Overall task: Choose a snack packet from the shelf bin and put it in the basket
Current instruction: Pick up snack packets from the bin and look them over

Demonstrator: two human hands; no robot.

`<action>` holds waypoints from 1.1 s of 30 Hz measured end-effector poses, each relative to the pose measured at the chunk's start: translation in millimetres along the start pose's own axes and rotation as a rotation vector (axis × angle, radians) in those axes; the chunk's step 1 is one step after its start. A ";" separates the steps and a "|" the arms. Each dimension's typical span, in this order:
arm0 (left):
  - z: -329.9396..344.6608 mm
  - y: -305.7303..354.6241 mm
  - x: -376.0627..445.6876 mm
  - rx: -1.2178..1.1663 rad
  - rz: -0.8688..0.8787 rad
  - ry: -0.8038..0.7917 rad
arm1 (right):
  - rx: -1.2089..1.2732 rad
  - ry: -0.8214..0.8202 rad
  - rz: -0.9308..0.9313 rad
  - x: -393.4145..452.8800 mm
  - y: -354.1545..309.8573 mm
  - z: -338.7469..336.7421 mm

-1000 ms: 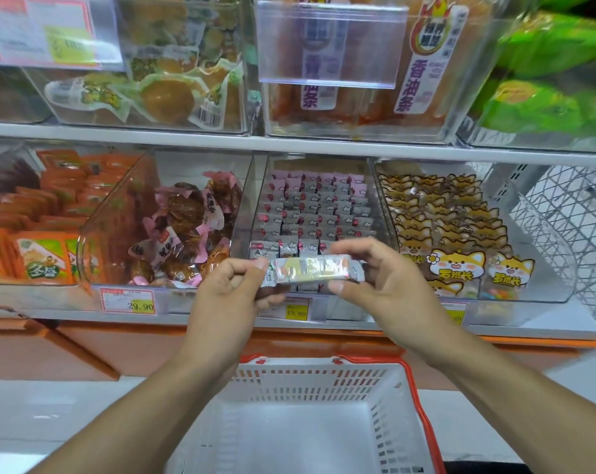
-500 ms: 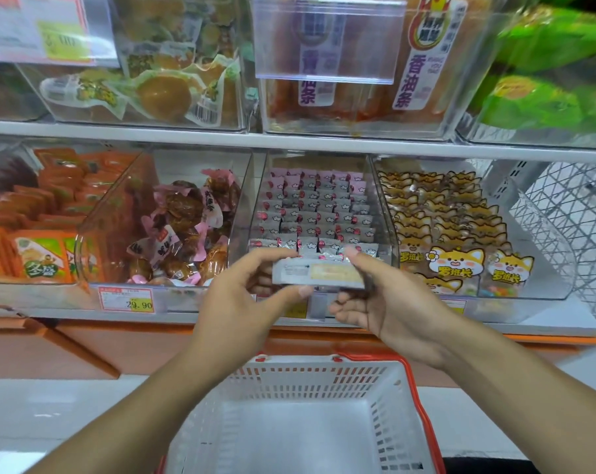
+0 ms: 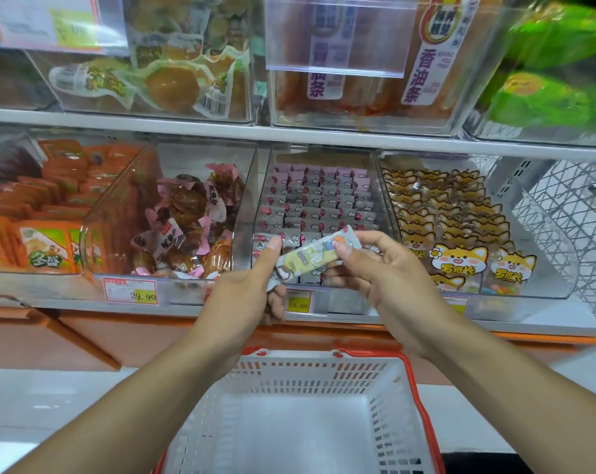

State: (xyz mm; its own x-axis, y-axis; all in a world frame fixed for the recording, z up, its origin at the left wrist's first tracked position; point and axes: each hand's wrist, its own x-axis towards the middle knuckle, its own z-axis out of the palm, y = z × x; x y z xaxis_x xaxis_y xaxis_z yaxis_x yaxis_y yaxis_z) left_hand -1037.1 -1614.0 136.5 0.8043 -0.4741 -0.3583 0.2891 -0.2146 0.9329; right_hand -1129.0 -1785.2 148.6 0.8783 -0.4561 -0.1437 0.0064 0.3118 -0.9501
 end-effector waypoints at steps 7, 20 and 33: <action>-4.6 -10.0 4.6 0.177 0.319 0.112 | -0.008 0.182 -0.123 24.5 -1.1 4.9; -1.3 -31.4 -5.4 1.204 0.560 -0.001 | -0.875 0.091 -0.525 45.9 10.0 16.2; -7.6 -34.5 -6.5 1.110 0.599 -0.016 | -1.561 -0.075 -0.538 62.4 27.1 31.2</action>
State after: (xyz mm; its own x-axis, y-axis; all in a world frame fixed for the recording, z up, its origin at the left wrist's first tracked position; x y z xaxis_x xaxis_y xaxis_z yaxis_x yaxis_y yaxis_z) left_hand -1048.3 -1597.0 106.9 0.6491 -0.7538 0.1019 -0.7151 -0.5591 0.4195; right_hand -1059.1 -1779.2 122.5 0.9546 -0.1742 0.2417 -0.1169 -0.9652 -0.2339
